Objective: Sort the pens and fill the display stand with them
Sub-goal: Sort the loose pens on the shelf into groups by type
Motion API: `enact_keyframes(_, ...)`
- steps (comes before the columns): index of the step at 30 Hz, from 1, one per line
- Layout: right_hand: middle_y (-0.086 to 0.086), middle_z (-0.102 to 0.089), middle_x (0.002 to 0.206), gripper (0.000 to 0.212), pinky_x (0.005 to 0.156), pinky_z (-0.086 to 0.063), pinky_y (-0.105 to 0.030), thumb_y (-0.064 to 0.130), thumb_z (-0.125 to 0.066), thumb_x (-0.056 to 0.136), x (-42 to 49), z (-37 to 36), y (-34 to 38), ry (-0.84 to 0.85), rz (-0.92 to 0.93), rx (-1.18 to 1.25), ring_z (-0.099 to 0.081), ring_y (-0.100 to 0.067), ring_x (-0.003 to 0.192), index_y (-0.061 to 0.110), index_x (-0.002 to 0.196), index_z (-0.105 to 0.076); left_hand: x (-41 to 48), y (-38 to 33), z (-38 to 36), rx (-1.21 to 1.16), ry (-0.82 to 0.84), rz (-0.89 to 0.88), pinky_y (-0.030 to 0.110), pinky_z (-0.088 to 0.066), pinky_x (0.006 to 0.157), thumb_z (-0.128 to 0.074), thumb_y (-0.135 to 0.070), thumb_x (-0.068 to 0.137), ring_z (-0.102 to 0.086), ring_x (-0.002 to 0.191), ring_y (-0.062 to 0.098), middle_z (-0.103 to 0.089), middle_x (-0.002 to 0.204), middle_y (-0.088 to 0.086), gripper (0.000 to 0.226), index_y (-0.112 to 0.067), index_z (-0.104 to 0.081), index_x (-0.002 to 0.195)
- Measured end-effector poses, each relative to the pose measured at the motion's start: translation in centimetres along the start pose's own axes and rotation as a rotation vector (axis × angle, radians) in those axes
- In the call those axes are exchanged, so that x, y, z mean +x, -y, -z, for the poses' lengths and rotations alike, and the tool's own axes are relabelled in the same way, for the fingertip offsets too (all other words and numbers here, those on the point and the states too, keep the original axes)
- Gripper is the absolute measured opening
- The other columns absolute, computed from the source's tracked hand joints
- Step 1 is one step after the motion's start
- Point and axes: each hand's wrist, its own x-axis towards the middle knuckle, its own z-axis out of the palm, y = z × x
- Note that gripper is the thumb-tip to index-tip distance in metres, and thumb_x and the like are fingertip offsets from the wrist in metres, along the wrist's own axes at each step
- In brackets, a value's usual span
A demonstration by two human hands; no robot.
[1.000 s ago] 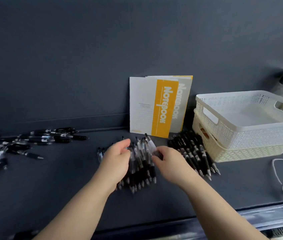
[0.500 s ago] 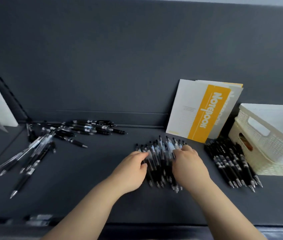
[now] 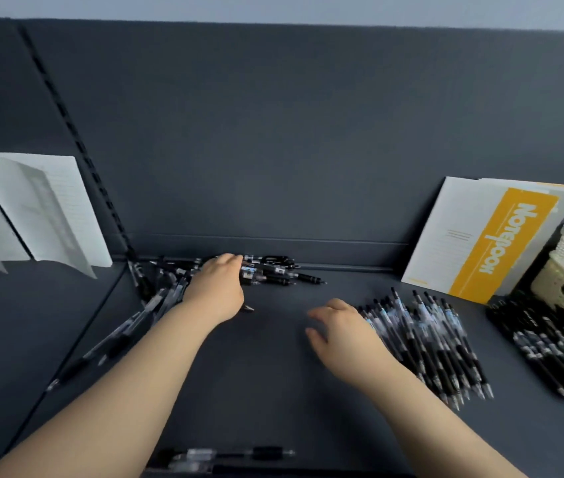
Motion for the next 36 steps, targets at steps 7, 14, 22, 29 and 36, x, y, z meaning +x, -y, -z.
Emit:
enact_keyframes(7, -0.003, -0.054, 0.117, 0.034, 0.092, -0.042, -0.025, 0.028, -0.049, 0.092, 1.6, -1.5, 1.7, -0.017, -0.033, 0.011, -0.05, -0.021, 0.114, 0.02, 0.124, -0.058, 4.1, 0.8, -0.7, 0.176, 0.087, -0.137, 0.035, -0.035, 0.101, -0.054, -0.023, 0.085, -0.035, 0.125, 0.025, -0.035, 0.137, 0.003, 0.055, -0.018, -0.037, 0.137)
enact_keyframes(14, -0.002, -0.056, 0.113, 0.032, 0.088, -0.042, -0.023, 0.027, -0.05, 0.091, 1.4, -2.1, 1.8, -0.048, -0.078, 0.041, -0.054, -0.019, 0.108, 0.019, 0.121, -0.06, 4.6, 0.6, -1.1, 0.307, 0.119, -0.203, 0.035, -0.034, 0.1, -0.056, -0.021, 0.082, -0.035, 0.117, 0.025, -0.035, 0.125, 0.005, 0.041, -0.017, -0.046, 0.121)
enact_keyframes(22, -0.002, -0.061, 0.105, 0.029, 0.083, -0.039, -0.018, 0.022, -0.053, 0.089, 0.9, -1.7, 1.4, -0.133, -0.131, 0.1, -0.059, -0.017, 0.096, 0.018, 0.116, -0.064, 4.0, 1.1, -0.3, 0.275, -0.021, -0.351, 0.036, -0.022, 0.111, -0.054, -0.021, 0.087, -0.046, 0.119, 0.02, -0.052, 0.123, -0.001, 0.032, -0.021, -0.049, 0.119)
enact_keyframes(29, 0.006, -0.058, 0.093, 0.025, 0.063, -0.033, -0.004, 0.017, -0.056, 0.089, 0.4, -0.8, 0.9, -0.208, -0.174, 0.261, -0.051, -0.008, 0.075, 0.014, 0.113, -0.063, 2.2, 0.4, 4.2, -0.108, -0.203, -0.278, 0.032, -0.04, 0.067, -0.052, -0.016, 0.088, -0.053, 0.086, 0.022, -0.061, 0.096, -0.003, 0.017, -0.022, -0.051, 0.103)
enact_keyframes(36, 0.012, -0.064, 0.089, 0.033, 0.075, -0.043, -0.006, 0.02, -0.062, 0.088, -0.4, 1.3, 2.3, -0.242, -0.089, 0.75, -0.057, 0.005, 0.076, 0.022, 0.121, -0.058, -1.4, -3.9, 5.2, -1.388, 0.038, 0.052, 0.025, -0.043, 0.058, -0.048, 0.009, 0.084, -0.057, 0.058, 0.01, -0.059, 0.062, -0.001, 0.026, -0.015, -0.052, 0.076)
